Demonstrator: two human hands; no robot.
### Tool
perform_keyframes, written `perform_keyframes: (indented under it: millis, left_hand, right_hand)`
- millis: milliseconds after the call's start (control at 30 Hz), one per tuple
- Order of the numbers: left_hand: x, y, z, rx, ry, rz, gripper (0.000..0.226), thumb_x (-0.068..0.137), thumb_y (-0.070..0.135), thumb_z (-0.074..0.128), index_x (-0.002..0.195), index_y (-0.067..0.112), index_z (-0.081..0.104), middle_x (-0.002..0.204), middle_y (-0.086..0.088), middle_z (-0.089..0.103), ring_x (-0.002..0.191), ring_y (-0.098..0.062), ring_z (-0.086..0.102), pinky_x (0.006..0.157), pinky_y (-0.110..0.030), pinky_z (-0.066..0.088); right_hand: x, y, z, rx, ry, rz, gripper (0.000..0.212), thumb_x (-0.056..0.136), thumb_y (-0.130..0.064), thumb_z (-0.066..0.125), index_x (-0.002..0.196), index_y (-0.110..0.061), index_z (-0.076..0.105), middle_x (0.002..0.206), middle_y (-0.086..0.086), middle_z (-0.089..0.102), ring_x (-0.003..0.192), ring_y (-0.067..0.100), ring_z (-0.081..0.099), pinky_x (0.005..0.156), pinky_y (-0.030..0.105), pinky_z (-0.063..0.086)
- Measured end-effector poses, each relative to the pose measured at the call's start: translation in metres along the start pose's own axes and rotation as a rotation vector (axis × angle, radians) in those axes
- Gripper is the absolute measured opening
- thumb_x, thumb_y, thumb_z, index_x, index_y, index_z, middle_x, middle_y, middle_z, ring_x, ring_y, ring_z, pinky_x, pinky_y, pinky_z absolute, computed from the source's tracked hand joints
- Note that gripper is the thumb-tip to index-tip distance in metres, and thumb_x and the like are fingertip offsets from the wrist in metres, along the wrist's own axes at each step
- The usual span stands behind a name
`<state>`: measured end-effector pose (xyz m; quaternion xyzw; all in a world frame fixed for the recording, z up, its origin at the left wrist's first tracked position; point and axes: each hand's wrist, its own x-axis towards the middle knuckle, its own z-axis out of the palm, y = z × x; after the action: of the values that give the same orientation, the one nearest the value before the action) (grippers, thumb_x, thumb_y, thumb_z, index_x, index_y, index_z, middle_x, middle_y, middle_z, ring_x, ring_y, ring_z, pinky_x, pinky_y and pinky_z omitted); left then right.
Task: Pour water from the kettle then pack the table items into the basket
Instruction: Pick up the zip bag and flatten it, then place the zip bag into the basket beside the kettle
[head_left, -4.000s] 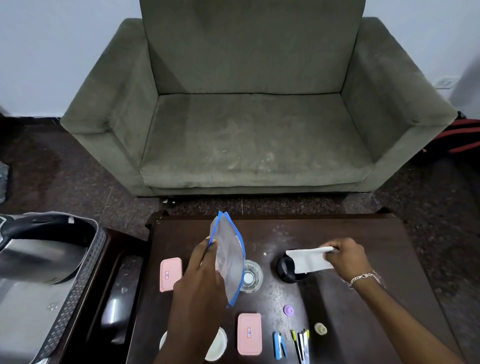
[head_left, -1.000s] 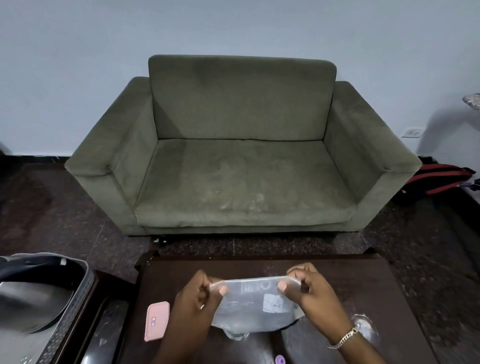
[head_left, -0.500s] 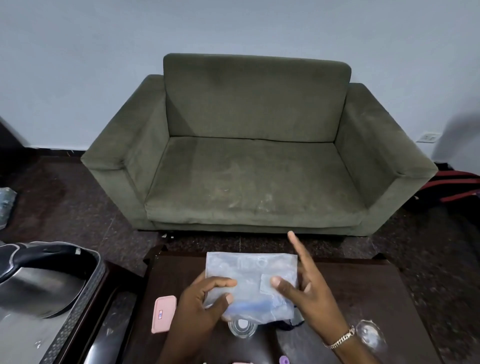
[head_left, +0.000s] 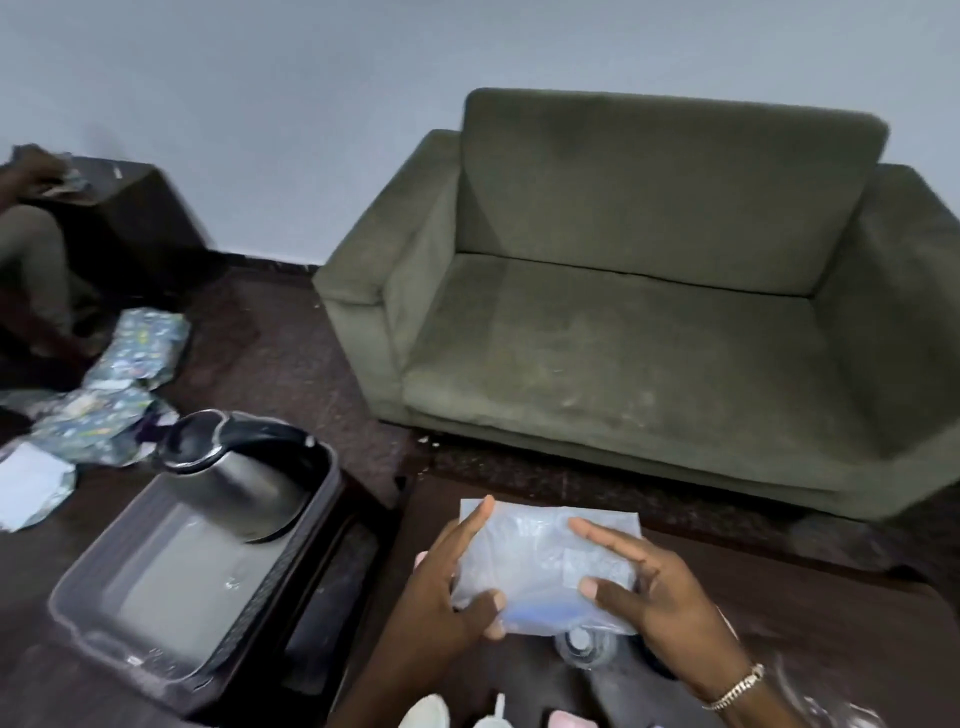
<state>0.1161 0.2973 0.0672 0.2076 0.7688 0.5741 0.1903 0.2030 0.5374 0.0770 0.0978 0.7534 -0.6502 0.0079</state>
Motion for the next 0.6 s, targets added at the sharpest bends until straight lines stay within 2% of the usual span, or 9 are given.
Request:
perform_keyframes:
  millis: [100,167,233,267,333,400,500,567,600]
  left_hand:
    - [-0.013,-0.006,-0.031,-0.042,0.079,-0.026,0.08,0.078,0.011,0.073,0.149,0.031,0.043,0.144,0.006,0.054,0.129,-0.006,0.055,0.103,-0.022,0.046]
    - [-0.025,-0.015,-0.058,-0.065,0.142,-0.047,0.078,0.079,0.01,0.074,0.149,0.027,0.046,0.141,0.004,0.057,0.126,-0.011,0.06,0.101,-0.031,0.052]
    - [-0.035,-0.025,-0.085,-0.104,0.187,-0.097,0.076,0.08,0.009,0.076,0.149,0.024,0.049,0.142,0.002,0.058,0.122,-0.018,0.064,0.092,-0.043,0.058]
    - [-0.04,-0.032,-0.101,-0.107,0.212,-0.125,0.074,0.08,0.008,0.077,0.147,0.026,0.051,0.14,0.001,0.061,0.115,-0.019,0.067,0.086,-0.043,0.06]
    - [-0.052,-0.046,-0.138,-0.059,0.26,-0.156,0.068,0.081,0.007,0.079,0.141,0.031,0.059,0.122,-0.002,0.07,0.092,-0.014,0.07,0.077,-0.032,0.058]
    - [-0.061,-0.058,-0.172,-0.035,0.293,-0.184,0.057,0.08,0.007,0.077,0.13,0.035,0.068,0.107,-0.002,0.074,0.074,-0.009,0.067,0.067,-0.027,0.055]
    - [-0.072,-0.08,-0.228,0.069,0.376,-0.23,0.049,0.08,-0.004,0.072,0.109,0.036,0.076,0.11,0.007,0.074,0.073,-0.008,0.068,0.062,-0.026,0.055]
    - [-0.075,-0.094,-0.259,0.126,0.416,-0.255,0.054,0.081,-0.019,0.069,0.098,0.031,0.08,0.109,0.012,0.073,0.071,-0.011,0.069,0.059,-0.027,0.056]
    - [-0.075,-0.102,-0.276,0.161,0.435,-0.27,0.053,0.081,-0.022,0.069,0.093,0.028,0.081,0.107,0.014,0.072,0.072,-0.009,0.068,0.058,-0.026,0.056]
  right_hand:
    - [0.019,-0.005,0.03,-0.028,-0.053,-0.011,0.052,0.085,-0.003,0.078,0.13,-0.028,0.068,0.134,-0.021,0.064,0.129,-0.003,0.054,0.1,0.006,0.038]
    - [0.035,-0.009,0.059,-0.018,-0.099,-0.021,0.053,0.084,-0.002,0.078,0.128,-0.03,0.068,0.133,-0.023,0.064,0.127,-0.003,0.055,0.098,0.005,0.038]
    - [0.046,-0.012,0.084,0.054,-0.117,-0.002,0.053,0.083,0.002,0.078,0.124,-0.029,0.07,0.133,-0.015,0.066,0.127,0.001,0.057,0.098,0.01,0.042]
    - [0.052,-0.012,0.099,0.082,-0.125,0.015,0.052,0.082,0.002,0.079,0.124,-0.028,0.072,0.134,-0.008,0.067,0.128,0.007,0.057,0.103,0.018,0.044]
    - [0.063,-0.011,0.132,0.081,-0.139,0.038,0.049,0.083,0.002,0.079,0.123,-0.026,0.073,0.135,-0.001,0.064,0.129,0.015,0.057,0.109,0.034,0.045]
    - [0.073,-0.009,0.166,0.029,-0.159,0.003,0.045,0.083,0.001,0.08,0.117,-0.029,0.075,0.128,0.0,0.065,0.118,0.011,0.064,0.102,0.027,0.049]
    - [0.09,-0.008,0.227,-0.087,-0.183,-0.028,0.034,0.083,-0.006,0.08,0.108,-0.029,0.077,0.11,-0.001,0.067,0.098,0.006,0.069,0.085,0.016,0.051]
    - [0.099,-0.005,0.263,-0.244,-0.184,-0.081,0.025,0.085,-0.017,0.076,0.109,-0.025,0.077,0.105,0.001,0.066,0.091,0.009,0.067,0.082,0.021,0.051]
    - [0.106,-0.003,0.283,-0.32,-0.203,-0.098,0.027,0.087,-0.022,0.072,0.114,-0.023,0.076,0.11,0.001,0.066,0.096,0.012,0.066,0.087,0.026,0.051]
